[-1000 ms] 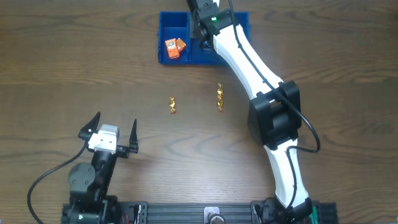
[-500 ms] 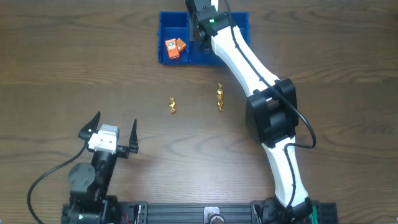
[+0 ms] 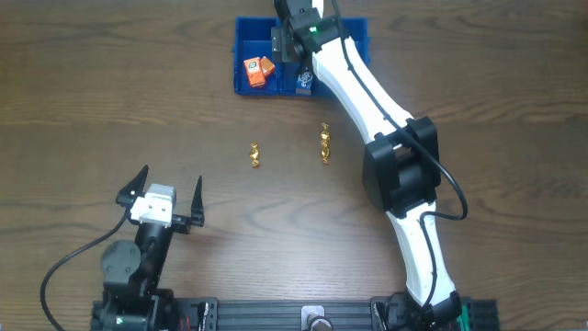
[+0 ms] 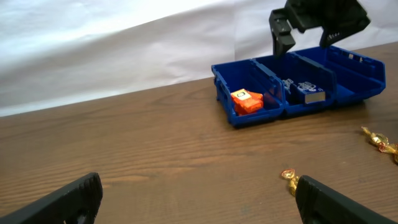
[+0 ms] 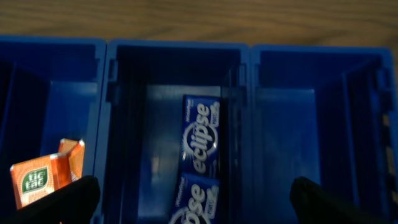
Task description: Sort Candies Into Trays
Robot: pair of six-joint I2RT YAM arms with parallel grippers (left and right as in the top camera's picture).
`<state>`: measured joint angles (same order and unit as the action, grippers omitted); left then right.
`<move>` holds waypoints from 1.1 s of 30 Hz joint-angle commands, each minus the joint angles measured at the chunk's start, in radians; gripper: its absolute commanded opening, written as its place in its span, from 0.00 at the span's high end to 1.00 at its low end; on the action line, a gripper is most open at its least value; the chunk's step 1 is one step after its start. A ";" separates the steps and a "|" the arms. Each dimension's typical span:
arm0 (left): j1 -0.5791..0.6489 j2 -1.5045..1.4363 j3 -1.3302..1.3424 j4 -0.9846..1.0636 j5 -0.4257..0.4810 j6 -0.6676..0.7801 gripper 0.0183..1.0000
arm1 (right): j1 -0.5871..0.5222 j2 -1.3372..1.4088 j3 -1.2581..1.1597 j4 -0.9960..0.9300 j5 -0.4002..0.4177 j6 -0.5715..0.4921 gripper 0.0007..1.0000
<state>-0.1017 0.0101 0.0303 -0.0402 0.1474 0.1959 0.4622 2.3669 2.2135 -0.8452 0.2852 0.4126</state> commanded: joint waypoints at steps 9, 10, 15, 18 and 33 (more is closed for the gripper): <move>-0.003 -0.006 -0.026 -0.025 -0.001 0.006 0.00 | 0.143 -0.006 0.297 -0.483 -0.033 0.093 0.00; -0.003 -0.005 -0.026 -0.025 -0.001 0.006 0.00 | 0.166 -0.005 0.293 -0.534 -0.071 0.113 0.00; -0.003 -0.005 -0.026 -0.025 -0.001 0.006 0.00 | 0.254 -0.003 0.272 -0.661 -0.139 0.146 0.00; -0.003 -0.005 -0.026 -0.025 -0.001 0.006 0.00 | 0.288 -0.001 0.223 -0.671 -0.178 0.168 0.00; -0.003 -0.005 -0.026 -0.025 -0.001 0.006 0.00 | 0.317 -0.001 -0.179 -0.298 -0.269 0.167 0.00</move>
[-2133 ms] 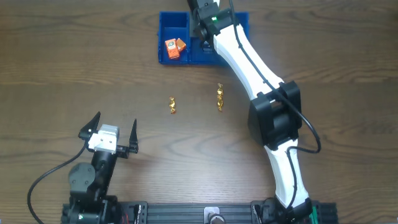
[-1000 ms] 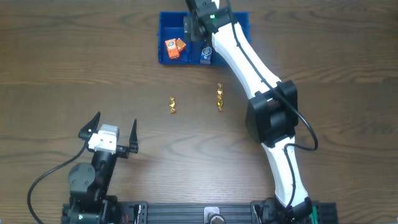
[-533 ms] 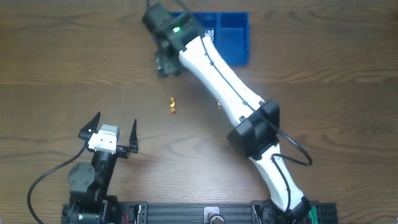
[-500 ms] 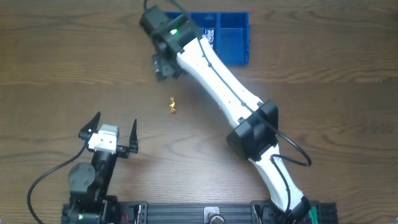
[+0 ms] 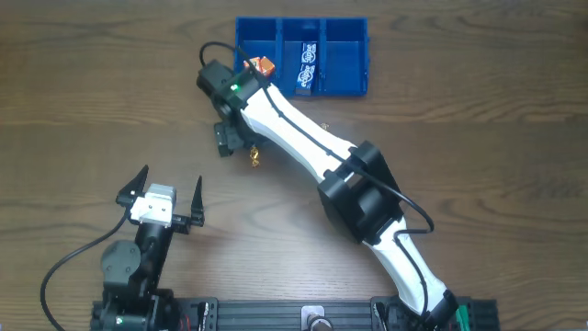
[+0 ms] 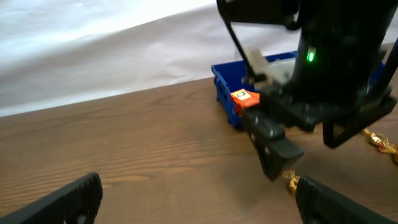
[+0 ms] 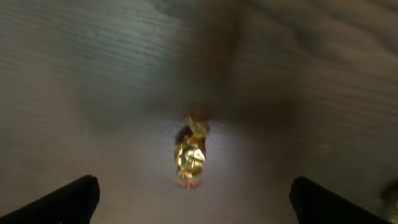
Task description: Sort Candies Into Trays
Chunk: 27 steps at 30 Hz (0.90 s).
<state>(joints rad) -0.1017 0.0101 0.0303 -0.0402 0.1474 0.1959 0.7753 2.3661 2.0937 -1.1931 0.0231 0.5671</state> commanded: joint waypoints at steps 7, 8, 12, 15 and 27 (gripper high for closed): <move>-0.003 -0.005 -0.026 -0.025 -0.001 0.006 0.00 | 0.004 0.024 -0.081 0.114 0.008 0.013 0.00; -0.003 -0.005 -0.026 -0.025 -0.001 0.006 0.00 | 0.004 0.027 -0.081 0.114 0.008 0.014 0.00; -0.003 -0.006 -0.026 -0.025 -0.001 0.006 0.00 | 0.004 0.034 -0.084 0.114 0.010 0.041 0.03; -0.003 -0.005 -0.026 -0.025 -0.001 0.006 0.00 | 0.005 0.034 -0.085 0.104 0.028 0.099 0.05; -0.003 -0.005 -0.026 -0.025 -0.001 0.006 0.01 | 0.018 0.054 -0.092 0.108 0.027 0.160 0.29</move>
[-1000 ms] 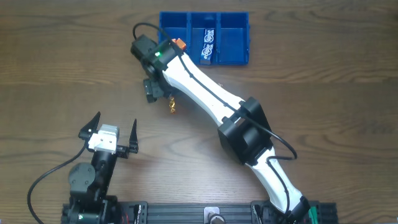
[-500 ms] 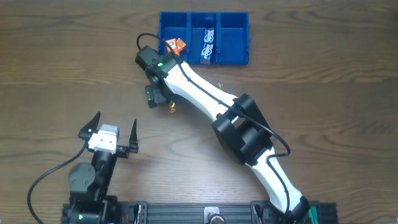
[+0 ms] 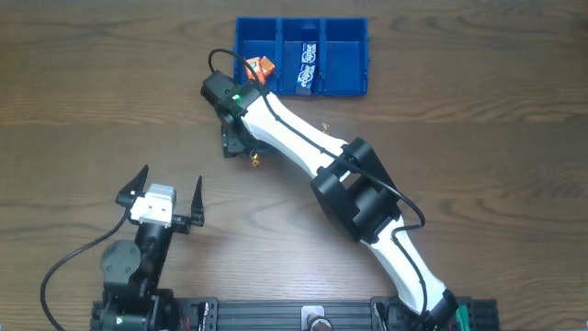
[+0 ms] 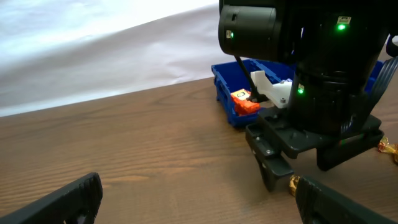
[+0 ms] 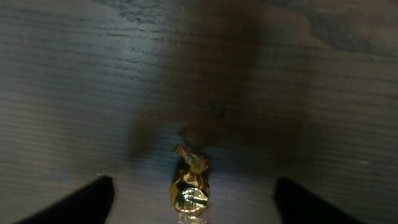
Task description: Sort Candies Into Trays
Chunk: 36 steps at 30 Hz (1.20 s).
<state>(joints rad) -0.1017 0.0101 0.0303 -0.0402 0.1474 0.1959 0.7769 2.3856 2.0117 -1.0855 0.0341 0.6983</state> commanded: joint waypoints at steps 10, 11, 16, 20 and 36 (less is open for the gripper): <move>-0.003 -0.005 -0.026 -0.025 -0.001 0.006 0.00 | 0.023 0.053 -0.010 0.000 0.015 0.032 0.52; -0.003 -0.005 -0.026 -0.025 -0.001 0.006 0.00 | 0.023 0.054 -0.010 0.000 0.016 0.032 0.55; -0.003 -0.005 -0.026 -0.025 -0.001 0.006 0.00 | 0.023 0.054 -0.010 0.000 0.016 0.032 0.70; -0.003 -0.005 -0.026 -0.025 -0.001 0.006 0.00 | 0.023 0.054 -0.010 0.005 0.016 0.035 0.78; -0.003 -0.005 -0.026 -0.025 -0.001 0.006 0.00 | -0.046 -0.151 0.003 -0.031 0.135 -0.034 0.96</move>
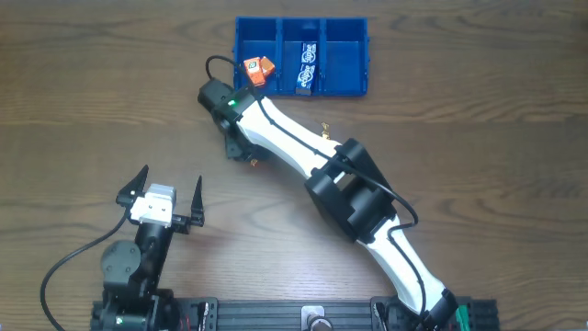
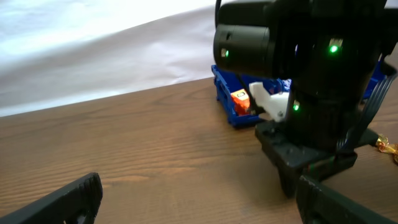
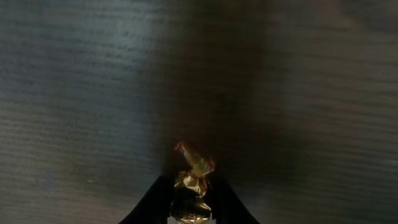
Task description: Sort Candies Into Trays
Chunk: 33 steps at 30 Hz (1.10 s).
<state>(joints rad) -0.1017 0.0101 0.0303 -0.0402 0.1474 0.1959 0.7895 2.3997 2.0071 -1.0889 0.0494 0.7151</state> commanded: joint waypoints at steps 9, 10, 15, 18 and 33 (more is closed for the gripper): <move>-0.003 -0.005 -0.026 -0.025 -0.001 0.006 0.01 | -0.281 -0.314 0.146 0.005 0.266 -0.256 0.96; -0.003 -0.005 -0.026 -0.025 0.000 0.006 0.00 | -0.302 -0.314 0.146 0.029 0.265 -0.277 0.96; -0.003 -0.005 -0.026 -0.025 -0.001 0.006 0.00 | -0.409 -0.303 0.146 0.090 0.260 -0.303 0.96; -0.003 -0.006 -0.026 -0.025 -0.001 0.006 0.00 | -0.452 -0.275 0.144 0.100 0.211 -0.328 0.96; -0.003 -0.006 -0.026 -0.025 -0.001 0.006 0.00 | -0.489 -0.085 0.143 0.256 0.200 -0.354 0.96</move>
<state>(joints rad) -0.1017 0.0101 0.0303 -0.0402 0.1474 0.1959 0.3119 2.2894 2.1509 -0.8452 0.2459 0.3771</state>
